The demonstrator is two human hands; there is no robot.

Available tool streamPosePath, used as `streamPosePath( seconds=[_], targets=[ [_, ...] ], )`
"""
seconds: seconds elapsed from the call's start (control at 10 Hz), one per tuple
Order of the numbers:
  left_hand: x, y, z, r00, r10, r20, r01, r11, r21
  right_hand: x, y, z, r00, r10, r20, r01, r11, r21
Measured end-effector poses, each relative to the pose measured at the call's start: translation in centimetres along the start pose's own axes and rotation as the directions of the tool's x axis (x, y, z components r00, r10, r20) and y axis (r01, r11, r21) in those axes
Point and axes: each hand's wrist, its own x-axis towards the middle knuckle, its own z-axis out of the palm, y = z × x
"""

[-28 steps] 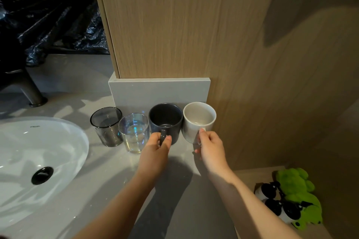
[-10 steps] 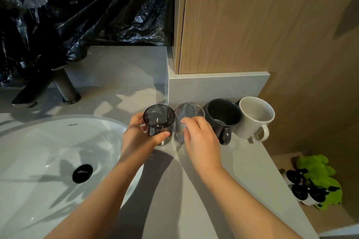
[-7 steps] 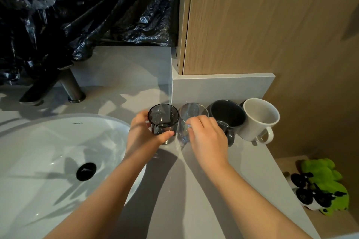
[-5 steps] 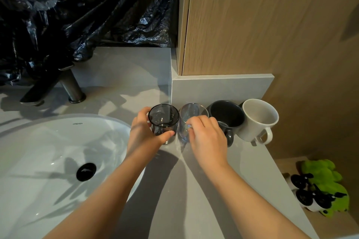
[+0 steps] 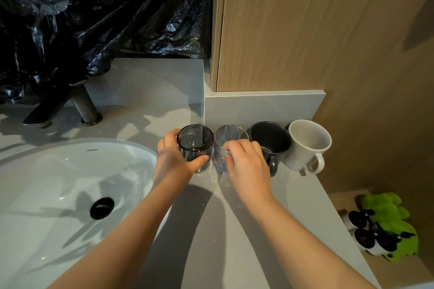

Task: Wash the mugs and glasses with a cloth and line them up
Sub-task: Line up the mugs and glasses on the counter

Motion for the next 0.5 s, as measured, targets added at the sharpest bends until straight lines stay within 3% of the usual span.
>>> streamPosePath(
  seconds=[0.3, 0.5],
  targets=[
    [-0.02, -0.05, 0.01, 1.000, 0.009, 0.002, -0.009, 1.000, 0.005, -0.07, -0.01, -0.01, 1.000, 0.000, -0.003, 0.000, 1.000, -0.002],
    [-0.01, 0.03, -0.53, 0.997, 0.019, 0.079, -0.022, 0.999, 0.030, -0.09, -0.15, -0.37, 0.999, -0.002, 0.048, 0.000, 0.999, 0.037]
  ],
)
